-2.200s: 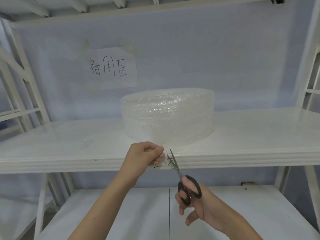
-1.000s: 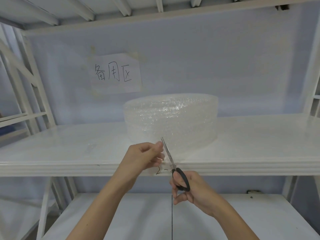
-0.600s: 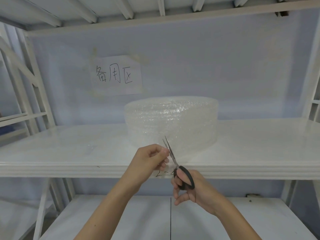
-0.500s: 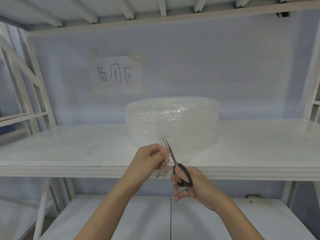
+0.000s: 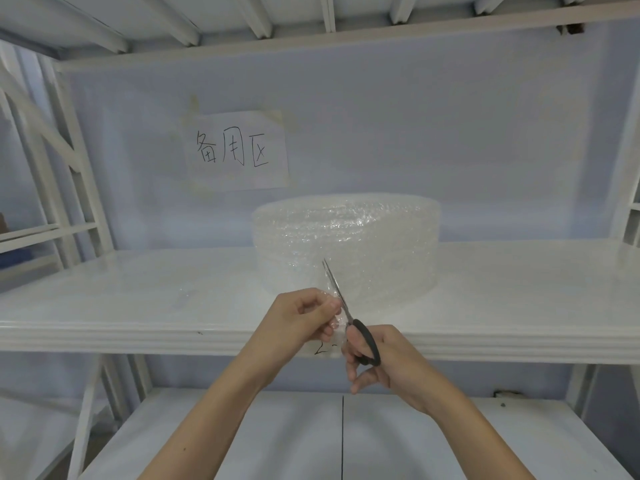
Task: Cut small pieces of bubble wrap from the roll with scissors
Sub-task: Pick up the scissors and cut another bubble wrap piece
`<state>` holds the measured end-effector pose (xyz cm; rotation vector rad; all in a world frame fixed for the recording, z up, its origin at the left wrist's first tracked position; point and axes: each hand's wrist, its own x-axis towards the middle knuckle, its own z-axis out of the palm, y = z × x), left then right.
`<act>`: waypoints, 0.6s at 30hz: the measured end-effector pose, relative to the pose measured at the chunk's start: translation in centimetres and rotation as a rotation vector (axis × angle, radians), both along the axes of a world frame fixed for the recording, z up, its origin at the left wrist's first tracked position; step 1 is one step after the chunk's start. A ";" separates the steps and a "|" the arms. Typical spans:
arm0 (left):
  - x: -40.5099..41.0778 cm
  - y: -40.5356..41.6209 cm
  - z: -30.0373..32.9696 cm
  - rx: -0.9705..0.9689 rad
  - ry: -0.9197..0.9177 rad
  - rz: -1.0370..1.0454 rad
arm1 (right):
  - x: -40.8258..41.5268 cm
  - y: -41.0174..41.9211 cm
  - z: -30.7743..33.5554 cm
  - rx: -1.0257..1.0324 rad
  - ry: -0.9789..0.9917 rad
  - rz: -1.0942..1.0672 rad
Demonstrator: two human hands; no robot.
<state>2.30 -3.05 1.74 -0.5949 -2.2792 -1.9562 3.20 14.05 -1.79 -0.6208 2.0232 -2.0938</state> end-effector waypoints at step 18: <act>-0.5 0.7 1.5 0.092 0.086 0.150 | 2.1 0.3 -1.0 -0.029 -0.087 0.020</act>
